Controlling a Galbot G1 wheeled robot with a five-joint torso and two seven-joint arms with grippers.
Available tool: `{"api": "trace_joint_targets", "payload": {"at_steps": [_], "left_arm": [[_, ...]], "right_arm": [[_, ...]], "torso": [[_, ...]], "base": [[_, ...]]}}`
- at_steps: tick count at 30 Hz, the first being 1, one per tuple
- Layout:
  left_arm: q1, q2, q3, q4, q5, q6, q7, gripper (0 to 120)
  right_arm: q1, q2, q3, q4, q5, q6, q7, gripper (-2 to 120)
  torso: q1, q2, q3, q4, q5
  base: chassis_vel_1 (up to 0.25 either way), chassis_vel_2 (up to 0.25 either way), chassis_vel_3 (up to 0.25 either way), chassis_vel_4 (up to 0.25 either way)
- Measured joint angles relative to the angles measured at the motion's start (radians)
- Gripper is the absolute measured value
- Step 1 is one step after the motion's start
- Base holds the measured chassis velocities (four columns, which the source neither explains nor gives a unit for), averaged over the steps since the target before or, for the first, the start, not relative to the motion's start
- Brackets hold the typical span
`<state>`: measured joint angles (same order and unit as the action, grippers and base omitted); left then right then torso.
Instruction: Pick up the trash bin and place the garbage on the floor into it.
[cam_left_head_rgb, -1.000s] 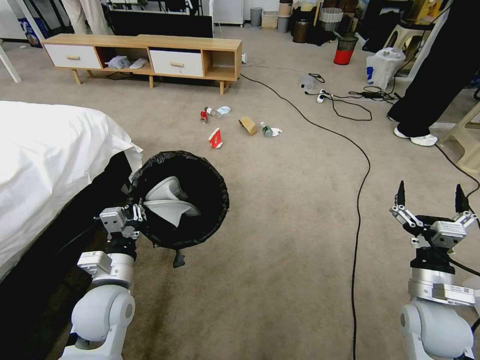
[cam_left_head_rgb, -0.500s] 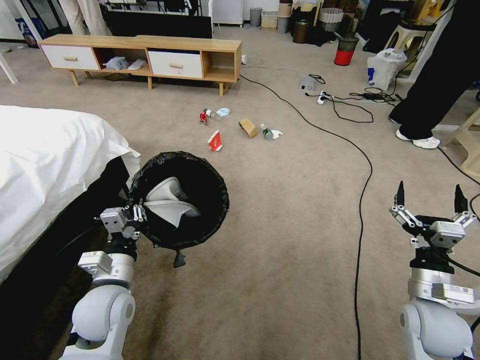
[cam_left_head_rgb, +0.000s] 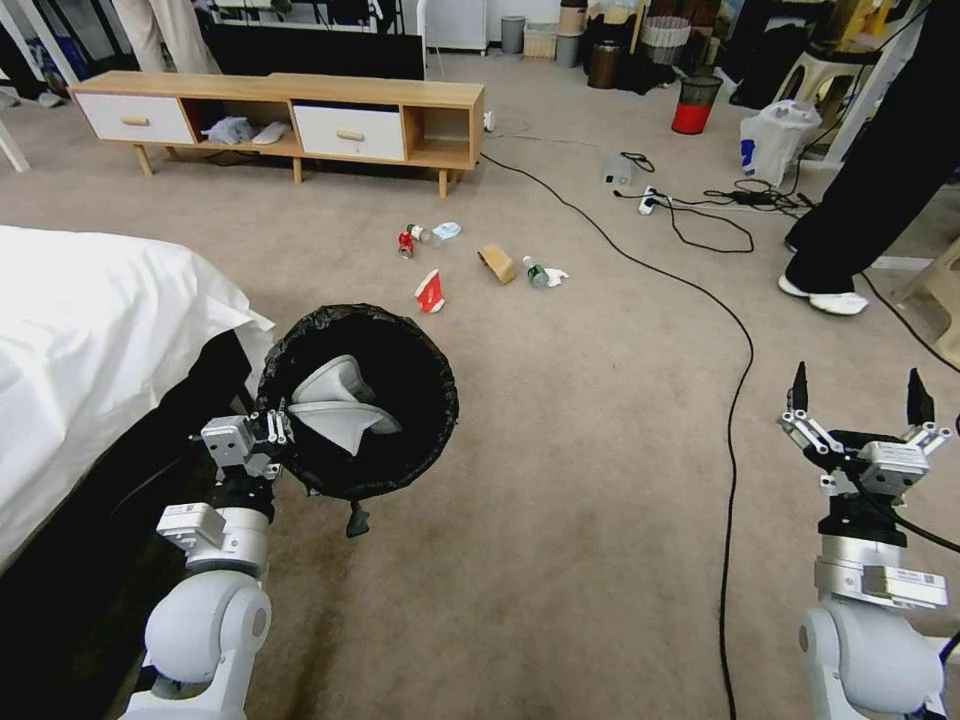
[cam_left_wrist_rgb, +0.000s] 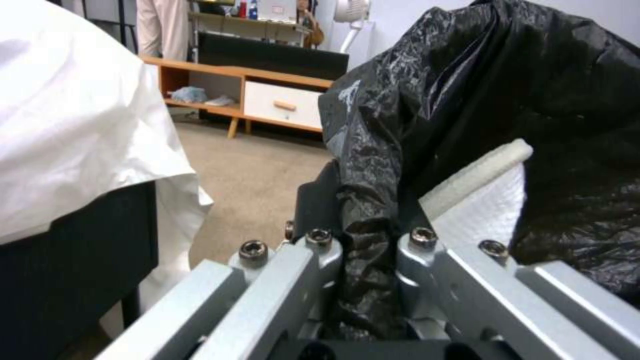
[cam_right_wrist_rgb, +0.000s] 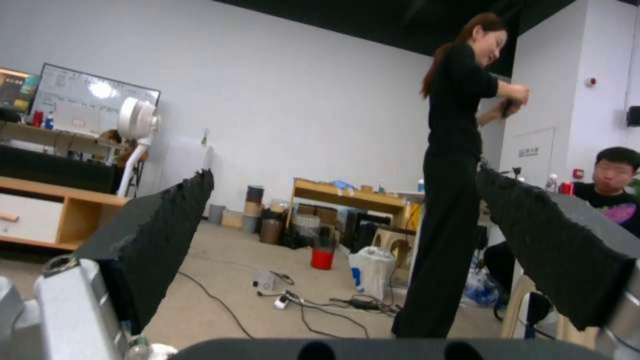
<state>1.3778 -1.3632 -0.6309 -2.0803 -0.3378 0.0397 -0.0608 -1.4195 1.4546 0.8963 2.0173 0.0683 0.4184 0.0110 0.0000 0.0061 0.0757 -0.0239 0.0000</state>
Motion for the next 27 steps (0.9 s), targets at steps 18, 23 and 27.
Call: {"api": "trace_joint_targets", "payload": {"at_steps": [18, 23, 27], "left_arm": [[0.008, -0.006, 0.000, -0.005, 0.002, -0.004, 0.000, 4], [0.007, -0.005, 0.001, -0.007, 0.002, -0.004, 0.000, 4], [0.007, -0.005, -0.001, -0.008, 0.002, -0.004, 0.000, 4]], "right_arm": [[-0.007, 0.002, 0.007, 0.010, -0.003, 0.005, 0.001, 100], [-0.008, 0.001, 0.008, 0.012, -0.002, 0.006, 0.001, 100], [-0.008, 0.002, 0.008, 0.013, -0.002, 0.006, 0.001, 100]], "torso": [[0.000, 0.000, 0.000, 0.0000, -0.0001], [0.000, 0.000, 0.000, 0.0000, -0.0001], [0.000, 0.000, 0.000, 0.0001, -0.0001]], "base": [[-0.103, 0.099, 0.105, -0.102], [-0.101, 0.106, 0.099, -0.104], [-0.118, 0.108, 0.109, -0.104]]}}
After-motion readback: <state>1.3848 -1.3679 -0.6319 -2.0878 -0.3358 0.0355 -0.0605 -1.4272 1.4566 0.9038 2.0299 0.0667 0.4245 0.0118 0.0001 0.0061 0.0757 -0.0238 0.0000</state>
